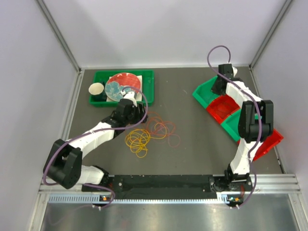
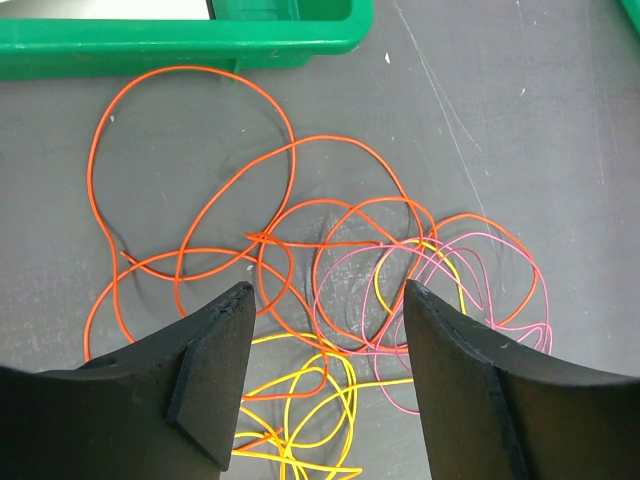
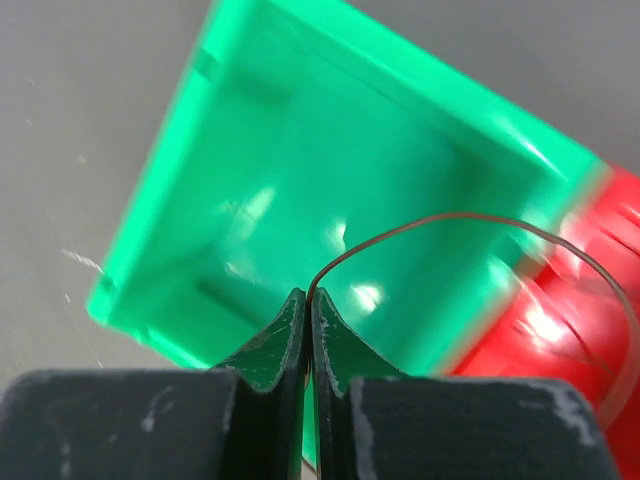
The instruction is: Untangle the cables
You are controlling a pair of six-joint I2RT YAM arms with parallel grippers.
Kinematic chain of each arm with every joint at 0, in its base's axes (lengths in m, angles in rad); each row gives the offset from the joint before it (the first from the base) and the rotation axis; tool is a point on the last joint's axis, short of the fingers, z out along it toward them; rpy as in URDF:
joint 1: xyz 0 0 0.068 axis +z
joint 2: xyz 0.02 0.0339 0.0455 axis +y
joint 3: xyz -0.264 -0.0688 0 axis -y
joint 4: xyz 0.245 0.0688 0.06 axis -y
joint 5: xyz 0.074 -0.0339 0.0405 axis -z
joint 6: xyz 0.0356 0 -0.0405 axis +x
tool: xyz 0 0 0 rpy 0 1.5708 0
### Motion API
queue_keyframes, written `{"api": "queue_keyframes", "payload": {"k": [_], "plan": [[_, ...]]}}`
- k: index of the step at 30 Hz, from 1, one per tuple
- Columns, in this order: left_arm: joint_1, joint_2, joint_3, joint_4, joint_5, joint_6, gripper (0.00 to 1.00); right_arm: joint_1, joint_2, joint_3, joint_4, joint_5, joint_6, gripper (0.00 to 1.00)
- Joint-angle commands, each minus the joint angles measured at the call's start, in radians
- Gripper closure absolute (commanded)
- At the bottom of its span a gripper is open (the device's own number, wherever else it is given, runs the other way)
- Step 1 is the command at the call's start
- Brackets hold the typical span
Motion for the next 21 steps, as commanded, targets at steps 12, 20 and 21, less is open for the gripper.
{"api": "queue_keyframes", "payload": {"k": [12, 20, 21], "plan": [[0.000, -0.003, 0.020, 0.053, 0.021, -0.018, 0.35, -0.096, -0.389, -0.327, 0.143, 0.173, -0.056, 1.00], [0.000, -0.002, 0.009, 0.056, 0.024, -0.042, 0.36, -0.110, -0.213, -0.342, 0.167, 0.144, -0.040, 1.00], [-0.002, -0.002, 0.009, 0.054, 0.024, -0.041, 0.36, -0.110, -0.205, -0.344, 0.177, 0.139, -0.042, 1.00]]}}
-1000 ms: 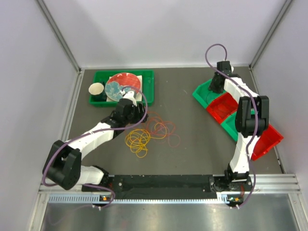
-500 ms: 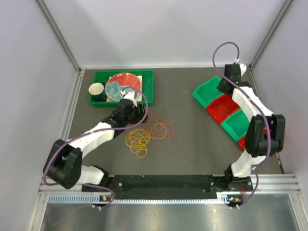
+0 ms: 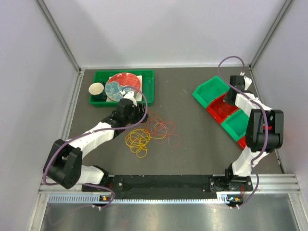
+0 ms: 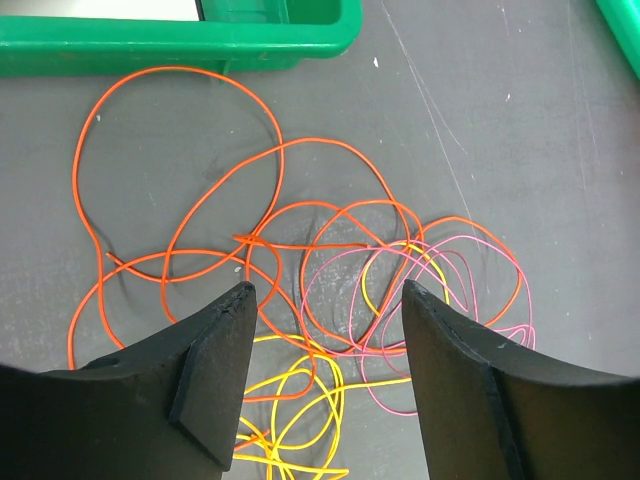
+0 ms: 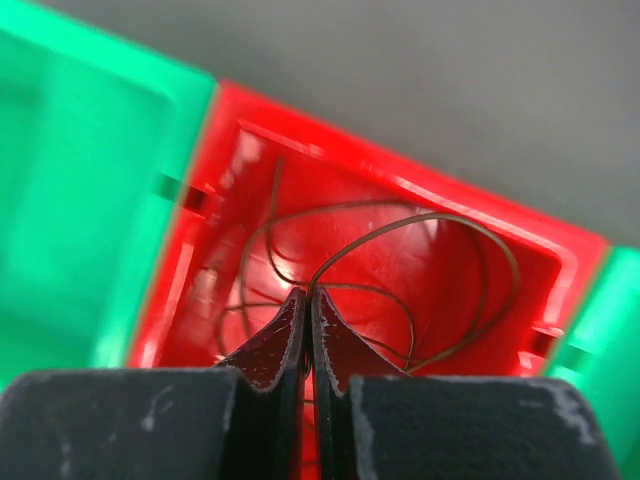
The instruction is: Untangle the cables
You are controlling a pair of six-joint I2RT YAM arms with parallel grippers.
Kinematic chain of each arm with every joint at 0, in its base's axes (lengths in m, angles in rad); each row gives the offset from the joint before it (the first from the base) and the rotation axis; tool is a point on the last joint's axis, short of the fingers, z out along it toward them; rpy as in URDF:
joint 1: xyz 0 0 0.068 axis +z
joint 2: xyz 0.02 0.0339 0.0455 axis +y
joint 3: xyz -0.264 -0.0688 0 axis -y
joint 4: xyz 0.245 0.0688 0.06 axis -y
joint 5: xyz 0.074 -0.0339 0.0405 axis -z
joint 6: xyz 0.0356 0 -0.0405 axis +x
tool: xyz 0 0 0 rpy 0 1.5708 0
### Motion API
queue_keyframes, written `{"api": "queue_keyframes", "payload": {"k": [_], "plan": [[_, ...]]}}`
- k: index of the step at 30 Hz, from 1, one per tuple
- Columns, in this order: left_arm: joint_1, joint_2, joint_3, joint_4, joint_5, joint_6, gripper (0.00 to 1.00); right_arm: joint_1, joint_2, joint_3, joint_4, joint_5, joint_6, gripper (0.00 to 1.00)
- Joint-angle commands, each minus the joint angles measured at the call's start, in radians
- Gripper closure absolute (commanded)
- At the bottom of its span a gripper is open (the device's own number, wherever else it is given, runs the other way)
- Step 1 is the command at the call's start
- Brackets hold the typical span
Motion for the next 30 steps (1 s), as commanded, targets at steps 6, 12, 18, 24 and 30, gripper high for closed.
{"api": "queue_keyframes", "payload": {"k": [6, 12, 18, 24, 30], "plan": [[-0.002, -0.002, 0.017, 0.039, 0.010, -0.017, 0.36, 0.000, 0.087, 0.035, 0.041, -0.017, 0.002, 1.00], [-0.002, 0.000, 0.027, 0.034, 0.010, -0.017, 0.36, 0.001, 0.063, 0.054, 0.000, -0.040, 0.005, 0.70], [-0.002, -0.005, 0.024, 0.036, 0.037, -0.020, 0.36, 0.001, -0.058, 0.050, -0.015, -0.048, 0.001, 0.59], [-0.002, -0.025, 0.012, 0.036, 0.035, -0.023, 0.36, 0.001, -0.120, 0.063, -0.043, -0.067, 0.007, 0.58], [-0.002, -0.040, 0.009, 0.039, 0.033, -0.018, 0.35, 0.001, -0.112, 0.084, -0.072, -0.083, -0.002, 0.52]]}}
